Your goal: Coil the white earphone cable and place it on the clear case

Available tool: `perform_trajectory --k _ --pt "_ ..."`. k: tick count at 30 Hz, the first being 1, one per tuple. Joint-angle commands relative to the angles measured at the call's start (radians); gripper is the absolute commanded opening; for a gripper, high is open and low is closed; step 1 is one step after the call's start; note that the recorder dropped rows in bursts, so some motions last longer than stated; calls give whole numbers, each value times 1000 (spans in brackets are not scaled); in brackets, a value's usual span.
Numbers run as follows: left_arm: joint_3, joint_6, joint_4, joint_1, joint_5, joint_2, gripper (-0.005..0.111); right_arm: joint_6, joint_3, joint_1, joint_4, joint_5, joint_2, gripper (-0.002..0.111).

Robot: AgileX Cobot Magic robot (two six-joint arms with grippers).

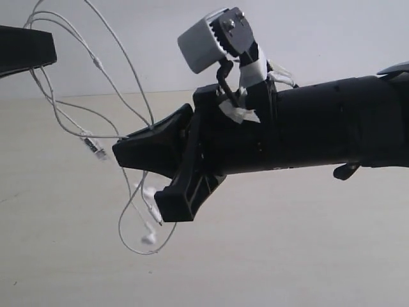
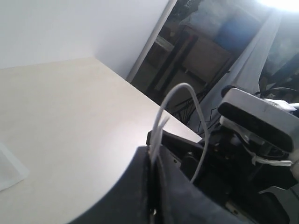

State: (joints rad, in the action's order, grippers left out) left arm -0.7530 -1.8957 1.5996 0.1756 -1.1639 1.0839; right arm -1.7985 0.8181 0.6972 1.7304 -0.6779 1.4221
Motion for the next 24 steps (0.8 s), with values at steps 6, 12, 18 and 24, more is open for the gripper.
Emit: perform_trajectory --k 6,12,18,24 --pt "7 5 -47 0 -33 -3 0 -26 37 1 14 -69 62 5" --pt "7 5 -69 -23 -31 -3 0 -41 38 1 14 -69 62 36" --pt "7 12 -71 -117 49 -1 0 -41 38 1 14 -73 62 45" --pt "7 13 -86 -176 93 -1 0 -41 38 1 14 -75 62 45"
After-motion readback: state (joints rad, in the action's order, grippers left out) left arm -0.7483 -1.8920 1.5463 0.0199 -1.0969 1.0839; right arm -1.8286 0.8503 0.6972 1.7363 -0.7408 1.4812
